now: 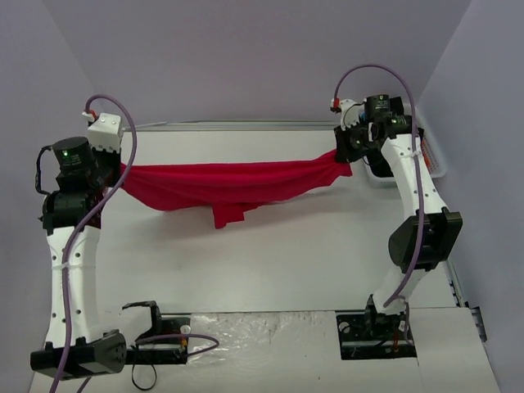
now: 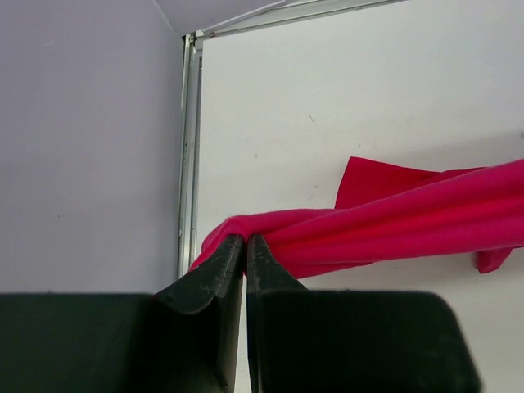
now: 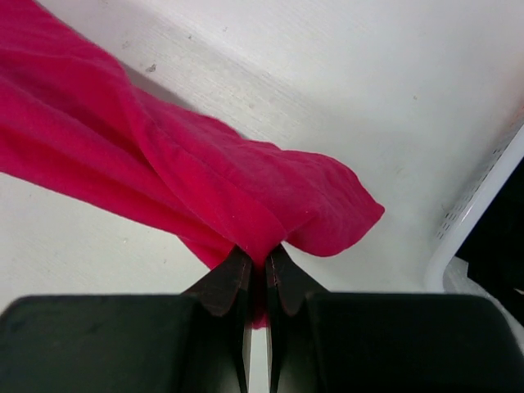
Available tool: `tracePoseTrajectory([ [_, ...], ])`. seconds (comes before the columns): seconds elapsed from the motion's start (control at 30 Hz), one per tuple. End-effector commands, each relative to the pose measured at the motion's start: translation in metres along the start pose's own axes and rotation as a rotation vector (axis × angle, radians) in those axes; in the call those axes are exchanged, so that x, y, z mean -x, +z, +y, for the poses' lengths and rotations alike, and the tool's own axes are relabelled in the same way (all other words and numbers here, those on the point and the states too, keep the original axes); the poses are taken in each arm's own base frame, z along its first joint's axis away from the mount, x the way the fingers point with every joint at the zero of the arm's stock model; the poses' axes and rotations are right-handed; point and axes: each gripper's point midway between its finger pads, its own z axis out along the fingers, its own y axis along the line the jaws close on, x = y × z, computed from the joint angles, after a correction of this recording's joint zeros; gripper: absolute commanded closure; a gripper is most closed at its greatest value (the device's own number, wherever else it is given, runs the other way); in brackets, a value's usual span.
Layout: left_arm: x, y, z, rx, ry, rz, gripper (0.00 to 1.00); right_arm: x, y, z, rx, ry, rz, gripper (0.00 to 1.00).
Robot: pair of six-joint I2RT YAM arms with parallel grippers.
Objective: Fold and stack the t-shirts
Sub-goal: Flatten out the tshirt
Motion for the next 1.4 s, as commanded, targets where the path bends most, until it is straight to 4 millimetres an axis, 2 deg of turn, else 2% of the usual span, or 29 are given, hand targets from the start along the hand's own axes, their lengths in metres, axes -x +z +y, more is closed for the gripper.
tracePoseTrajectory([
  [0.0,0.006,-0.020,-0.003,-0.022,0.044,-0.066,0.98,-0.008,-0.028,0.007,-0.034,0.003,-0.013,1.00],
  [0.03,0.002,-0.020,-0.005,-0.028,0.050,-0.063,0.98,-0.021,-0.023,0.008,-0.030,0.019,0.022,1.00],
  [0.13,-0.008,-0.023,-0.013,-0.059,0.077,-0.069,0.98,-0.036,-0.026,0.019,0.006,-0.016,0.038,1.00],
  [0.17,-0.010,-0.024,-0.013,-0.061,0.083,-0.072,0.98,-0.047,-0.023,0.022,0.021,-0.018,0.059,1.00],
  [0.27,-0.012,-0.031,-0.015,-0.060,0.098,-0.099,0.98,-0.057,-0.037,0.037,0.062,-0.067,0.053,1.00],
  [0.4,0.006,-0.053,-0.009,-0.019,0.073,-0.183,0.98,-0.049,-0.064,0.051,0.062,-0.109,-0.023,1.00],
  [0.47,0.024,-0.066,-0.003,0.018,0.036,-0.250,0.97,-0.042,-0.074,0.052,0.045,-0.114,-0.053,1.00],
  [0.53,0.039,-0.076,0.002,0.034,0.004,-0.286,0.98,-0.026,-0.088,0.052,0.025,-0.122,-0.107,1.00],
  [0.57,0.054,-0.084,0.005,0.038,-0.030,-0.314,0.98,-0.019,-0.095,0.052,0.016,-0.122,-0.131,1.00],
  [0.63,0.067,-0.087,0.002,0.010,-0.055,-0.341,0.98,-0.003,-0.108,0.052,-0.005,-0.136,-0.182,1.00],
  [0.7,0.076,-0.081,0.001,-0.014,-0.060,-0.347,0.98,0.010,-0.113,0.048,-0.026,-0.144,-0.222,1.00],
  [0.73,0.076,-0.076,0.000,-0.021,-0.064,-0.338,0.98,0.012,-0.112,0.044,-0.044,-0.137,-0.224,1.00],
  [0.83,0.065,-0.043,0.004,-0.002,-0.077,-0.276,0.98,0.015,-0.088,0.023,-0.077,-0.094,-0.200,1.00],
  [0.9,0.057,-0.017,0.006,0.007,-0.070,-0.247,0.98,0.011,-0.059,0.000,-0.110,-0.061,-0.145,1.00],
  [0.93,0.043,0.000,0.004,0.004,-0.062,-0.209,0.98,0.011,-0.051,-0.008,-0.124,-0.046,-0.131,1.00],
  [0.97,0.034,0.018,0.003,0.000,-0.061,-0.172,0.98,0.003,-0.029,-0.021,-0.135,-0.021,-0.076,1.00],
  [1.0,0.032,0.030,0.004,0.006,-0.057,-0.169,0.98,0.002,-0.018,-0.028,-0.145,-0.007,-0.055,1.00],
  [1.03,0.022,0.044,0.006,0.017,-0.054,-0.137,0.98,0.006,-0.013,-0.037,-0.168,0.007,-0.051,1.00],
  [1.07,0.015,0.065,0.006,0.020,-0.055,-0.109,0.98,-0.005,0.010,-0.047,-0.169,0.029,0.005,1.00],
  [1.13,0.006,0.086,0.006,0.023,-0.054,-0.085,0.98,-0.006,0.027,-0.059,-0.189,0.051,0.029,1.00],
  [1.17,-0.007,0.105,0.005,0.024,-0.059,-0.042,0.98,-0.008,0.042,-0.068,-0.196,0.060,0.048,1.00],
  [1.2,-0.006,0.115,0.004,0.025,-0.055,-0.052,0.98,-0.008,0.050,-0.075,-0.221,0.066,0.052,1.00],
  [1.23,-0.009,0.124,0.003,0.025,-0.054,-0.045,0.98,-0.008,0.057,-0.080,-0.232,0.081,0.057,0.67],
  [1.27,-0.019,0.142,0.000,0.020,-0.051,-0.011,0.98,-0.007,0.069,-0.089,-0.246,0.090,0.066,0.54],
  [1.3,-0.018,0.152,-0.005,0.008,-0.045,-0.015,0.98,-0.006,0.075,-0.097,-0.273,0.096,0.065,0.53],
  [1.33,-0.020,0.160,-0.009,-0.001,-0.034,-0.008,0.98,-0.005,0.079,-0.100,-0.278,0.107,0.060,0.44],
  [1.37,-0.025,0.175,-0.017,-0.013,-0.025,0.003,0.98,-0.007,0.088,-0.102,-0.279,0.108,0.070,0.30],
])
